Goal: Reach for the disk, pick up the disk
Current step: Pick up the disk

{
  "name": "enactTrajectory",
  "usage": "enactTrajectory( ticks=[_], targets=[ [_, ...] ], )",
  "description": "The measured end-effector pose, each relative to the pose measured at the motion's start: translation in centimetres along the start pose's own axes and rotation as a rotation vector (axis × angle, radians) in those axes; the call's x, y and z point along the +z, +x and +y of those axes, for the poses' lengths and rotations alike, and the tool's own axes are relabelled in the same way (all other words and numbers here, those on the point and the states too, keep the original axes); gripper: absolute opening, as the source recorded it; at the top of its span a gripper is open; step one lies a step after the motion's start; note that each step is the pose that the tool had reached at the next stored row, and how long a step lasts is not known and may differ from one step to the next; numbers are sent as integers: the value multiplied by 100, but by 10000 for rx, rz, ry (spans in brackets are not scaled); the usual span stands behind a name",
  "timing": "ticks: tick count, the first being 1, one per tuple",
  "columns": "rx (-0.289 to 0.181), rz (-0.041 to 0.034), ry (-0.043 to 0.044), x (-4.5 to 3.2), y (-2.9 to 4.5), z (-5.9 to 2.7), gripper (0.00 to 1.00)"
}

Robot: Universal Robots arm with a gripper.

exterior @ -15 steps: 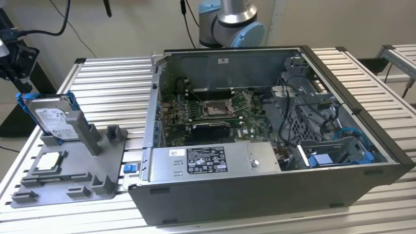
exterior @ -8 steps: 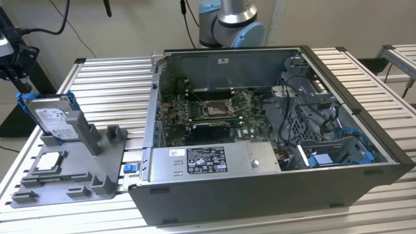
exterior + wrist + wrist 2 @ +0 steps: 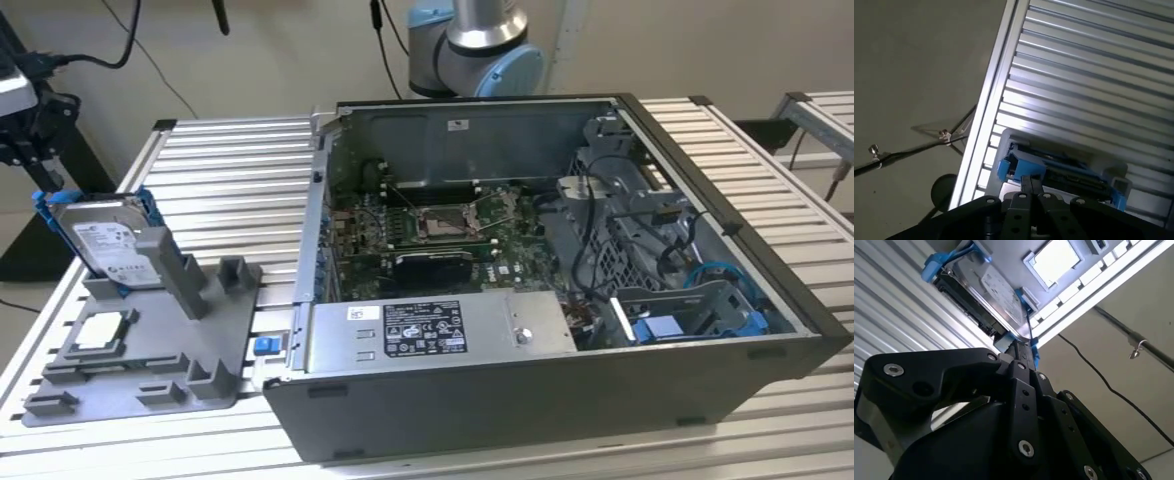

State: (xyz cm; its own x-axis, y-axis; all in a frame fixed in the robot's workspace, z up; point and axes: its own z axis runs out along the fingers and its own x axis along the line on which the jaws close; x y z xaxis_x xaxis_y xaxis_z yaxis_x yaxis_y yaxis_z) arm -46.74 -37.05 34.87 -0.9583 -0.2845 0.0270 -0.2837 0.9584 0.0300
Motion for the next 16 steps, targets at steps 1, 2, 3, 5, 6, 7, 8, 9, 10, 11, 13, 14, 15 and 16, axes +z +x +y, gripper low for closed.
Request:
enactTrajectory(
  ticks=[1, 2, 3, 5, 6, 7, 8, 9, 10, 11, 13, 14, 15, 16],
  targets=[
    [-138, 4, 4, 0, 0, 0, 0],
    [-287, 9, 10, 0, 0, 0, 0],
    [-444, 14, 15, 0, 0, 0, 0],
    [-778, 26, 27, 0, 0, 0, 0],
    [-951, 30, 33, 0, 0, 0, 0],
    [-1121, 37, 40, 0, 0, 0, 0],
    [-1290, 43, 46, 0, 0, 0, 0],
    [-1466, 49, 54, 0, 0, 0, 0],
    [-1635, 54, 61, 0, 0, 0, 0],
    [-1800, 60, 68, 0, 0, 0, 0],
    [-2162, 72, 83, 0, 1, 0, 0],
    [-2329, 78, 89, 0, 1, 0, 0],
    [-2494, 84, 95, 0, 1, 0, 0],
    [-2671, 90, 103, 0, 1, 0, 0]
  ],
)
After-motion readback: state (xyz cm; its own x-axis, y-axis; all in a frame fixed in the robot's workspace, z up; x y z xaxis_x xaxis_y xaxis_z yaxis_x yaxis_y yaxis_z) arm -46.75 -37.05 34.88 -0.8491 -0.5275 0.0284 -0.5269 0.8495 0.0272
